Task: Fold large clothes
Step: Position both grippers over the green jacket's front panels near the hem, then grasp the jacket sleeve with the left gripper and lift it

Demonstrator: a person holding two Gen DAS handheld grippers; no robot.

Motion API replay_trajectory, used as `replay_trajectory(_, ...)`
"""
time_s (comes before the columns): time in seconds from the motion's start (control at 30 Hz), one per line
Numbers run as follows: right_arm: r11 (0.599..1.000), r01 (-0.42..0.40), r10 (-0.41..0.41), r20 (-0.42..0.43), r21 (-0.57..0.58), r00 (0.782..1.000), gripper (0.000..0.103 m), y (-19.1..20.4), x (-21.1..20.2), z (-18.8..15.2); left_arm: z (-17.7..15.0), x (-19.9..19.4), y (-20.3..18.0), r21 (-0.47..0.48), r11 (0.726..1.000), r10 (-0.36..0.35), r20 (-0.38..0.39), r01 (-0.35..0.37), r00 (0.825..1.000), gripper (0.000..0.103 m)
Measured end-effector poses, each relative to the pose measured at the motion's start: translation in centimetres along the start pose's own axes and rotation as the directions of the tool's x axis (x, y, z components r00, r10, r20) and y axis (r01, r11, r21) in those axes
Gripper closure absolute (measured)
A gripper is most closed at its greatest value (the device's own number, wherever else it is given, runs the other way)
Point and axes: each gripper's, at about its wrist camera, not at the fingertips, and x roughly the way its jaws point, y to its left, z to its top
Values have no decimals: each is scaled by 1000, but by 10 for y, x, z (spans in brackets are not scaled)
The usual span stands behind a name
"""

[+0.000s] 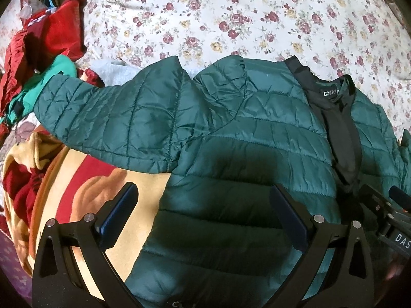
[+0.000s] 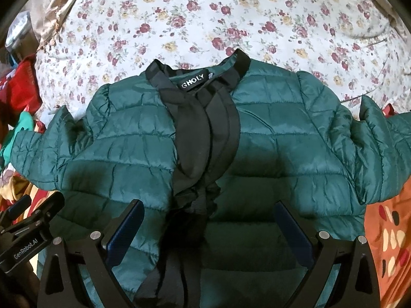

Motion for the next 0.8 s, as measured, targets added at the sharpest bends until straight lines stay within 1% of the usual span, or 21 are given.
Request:
replay_trajectory(0.3,1000,-2,2,6,-12,1000,3,2,4,4,7,7,-3,0,1000,6,5,-6,1000,1)
replay_trajectory(0.8,999,-39,39,2,-19,999,3,14,20,10,17,13,3,-16,1000,14,9,-14,1000,1)
